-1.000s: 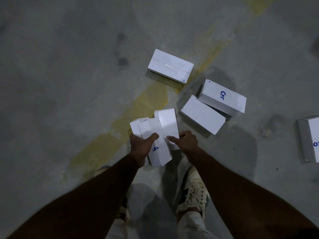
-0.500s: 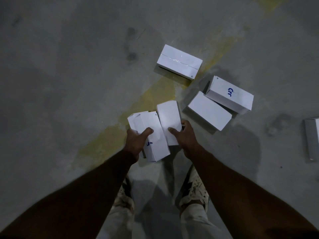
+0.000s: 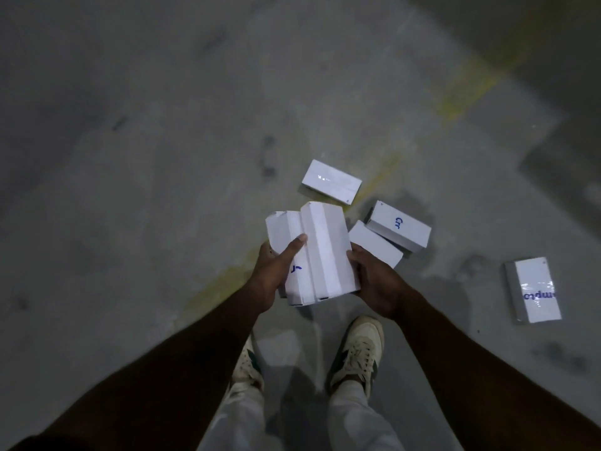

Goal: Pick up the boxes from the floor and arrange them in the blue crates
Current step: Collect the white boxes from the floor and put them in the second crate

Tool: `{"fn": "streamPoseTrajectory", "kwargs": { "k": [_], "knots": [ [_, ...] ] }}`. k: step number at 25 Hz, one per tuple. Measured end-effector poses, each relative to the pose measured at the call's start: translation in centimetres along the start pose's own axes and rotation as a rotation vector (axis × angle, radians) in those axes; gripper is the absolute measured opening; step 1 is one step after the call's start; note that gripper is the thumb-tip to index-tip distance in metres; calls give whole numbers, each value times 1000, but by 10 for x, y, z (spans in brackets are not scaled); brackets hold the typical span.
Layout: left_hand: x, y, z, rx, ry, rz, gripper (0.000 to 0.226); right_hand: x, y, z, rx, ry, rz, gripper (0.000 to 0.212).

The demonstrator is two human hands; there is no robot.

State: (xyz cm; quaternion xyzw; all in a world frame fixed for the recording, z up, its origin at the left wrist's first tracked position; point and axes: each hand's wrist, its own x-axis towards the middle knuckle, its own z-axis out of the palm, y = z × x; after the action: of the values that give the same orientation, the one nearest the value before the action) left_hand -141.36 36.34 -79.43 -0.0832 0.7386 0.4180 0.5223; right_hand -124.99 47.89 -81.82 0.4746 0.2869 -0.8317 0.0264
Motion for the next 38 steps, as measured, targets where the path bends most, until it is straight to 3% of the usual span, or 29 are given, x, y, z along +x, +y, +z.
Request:
{"fn": "streamPoseTrajectory", "kwargs": {
  "k": [2, 4, 6, 11, 15, 20, 27, 33, 38],
  "knots": [
    [-38, 24, 8, 62, 11, 76, 107, -40, -22, 9, -8, -5, 4, 40],
    [-81, 48, 14, 117, 2, 114, 115, -91, -53, 21, 11, -16, -2, 35],
    [-129, 77, 24, 130, -50, 139, 106, -143, -83, 33, 39, -37, -37, 33],
    [-253, 151, 41, 74, -287, 178, 54, -269, -153, 60, 95, 28, -135, 47],
    [-337, 213, 43, 89, -439, 281, 60, -364, -200, 73, 119, 12, -207, 51],
    [-414, 266, 65, 113, -520, 326, 73, -463, -236, 97, 222, 36, -332, 52],
    [-486, 282, 95, 276, -595, 480, 71, -553, -230, 111, 292, 226, -509, 52],
    [-518, 294, 121, 452, -1014, 456, 72, -608, -199, 110, 532, 429, -744, 63],
    [-561, 270, 166, 611, -1199, 526, 62, -659, -152, 104, 600, 611, -892, 58]
  ]
}}
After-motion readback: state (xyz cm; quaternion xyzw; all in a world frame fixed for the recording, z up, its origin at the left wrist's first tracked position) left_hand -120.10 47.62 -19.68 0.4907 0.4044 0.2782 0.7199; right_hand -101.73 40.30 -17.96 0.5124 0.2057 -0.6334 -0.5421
